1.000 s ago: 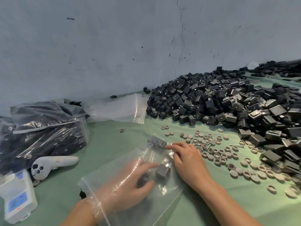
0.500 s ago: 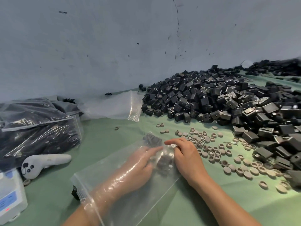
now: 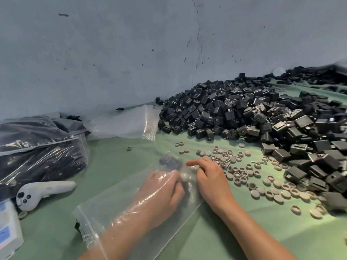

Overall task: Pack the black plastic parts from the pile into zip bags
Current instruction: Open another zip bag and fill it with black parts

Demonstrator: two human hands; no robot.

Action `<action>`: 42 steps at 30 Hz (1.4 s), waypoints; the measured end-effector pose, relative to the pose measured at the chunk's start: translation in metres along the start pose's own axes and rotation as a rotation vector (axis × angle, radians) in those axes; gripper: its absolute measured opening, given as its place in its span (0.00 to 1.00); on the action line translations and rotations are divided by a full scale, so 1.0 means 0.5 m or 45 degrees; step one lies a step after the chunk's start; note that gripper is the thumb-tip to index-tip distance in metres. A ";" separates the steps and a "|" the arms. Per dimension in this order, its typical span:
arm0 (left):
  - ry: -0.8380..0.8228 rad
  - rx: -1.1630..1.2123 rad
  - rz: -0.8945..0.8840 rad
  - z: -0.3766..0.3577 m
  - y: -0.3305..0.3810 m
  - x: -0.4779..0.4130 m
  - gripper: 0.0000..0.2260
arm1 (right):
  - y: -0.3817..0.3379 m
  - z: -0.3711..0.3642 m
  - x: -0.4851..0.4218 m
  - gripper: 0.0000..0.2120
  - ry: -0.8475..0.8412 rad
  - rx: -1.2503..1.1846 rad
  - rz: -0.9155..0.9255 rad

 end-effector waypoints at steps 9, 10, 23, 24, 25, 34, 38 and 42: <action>0.068 0.559 0.274 0.002 -0.063 0.021 0.19 | 0.003 0.001 -0.001 0.18 0.003 -0.010 0.003; 0.019 0.598 0.268 -0.005 -0.071 0.024 0.18 | 0.003 0.001 -0.001 0.19 0.003 -0.013 0.002; -0.168 0.648 -0.113 -0.001 -0.008 0.014 0.07 | 0.001 0.004 0.000 0.18 0.018 -0.010 0.003; -0.122 0.583 -0.103 0.001 -0.009 0.002 0.09 | 0.001 0.004 0.000 0.18 0.014 -0.007 0.001; -0.078 0.469 -0.059 0.002 -0.016 -0.008 0.11 | 0.001 0.003 0.000 0.18 0.012 -0.003 0.001; -0.017 0.109 -0.238 0.000 -0.006 0.020 0.11 | 0.003 0.007 0.001 0.18 0.032 -0.021 -0.004; -0.059 -0.075 -0.284 -0.011 0.031 -0.006 0.16 | 0.001 0.010 0.002 0.18 0.043 -0.021 0.004; -0.063 -0.042 -0.192 0.000 0.023 -0.015 0.21 | -0.001 0.015 0.004 0.18 0.051 -0.037 0.007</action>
Point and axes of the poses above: each hand's wrist, its own x-axis away from the middle knuckle, its own z-axis out of the back of the hand, y = z × x, the point moved 10 cm from there along -x, towards the middle knuckle, and after that the axes turned 13 degrees about -y, right-handed, at the moved point
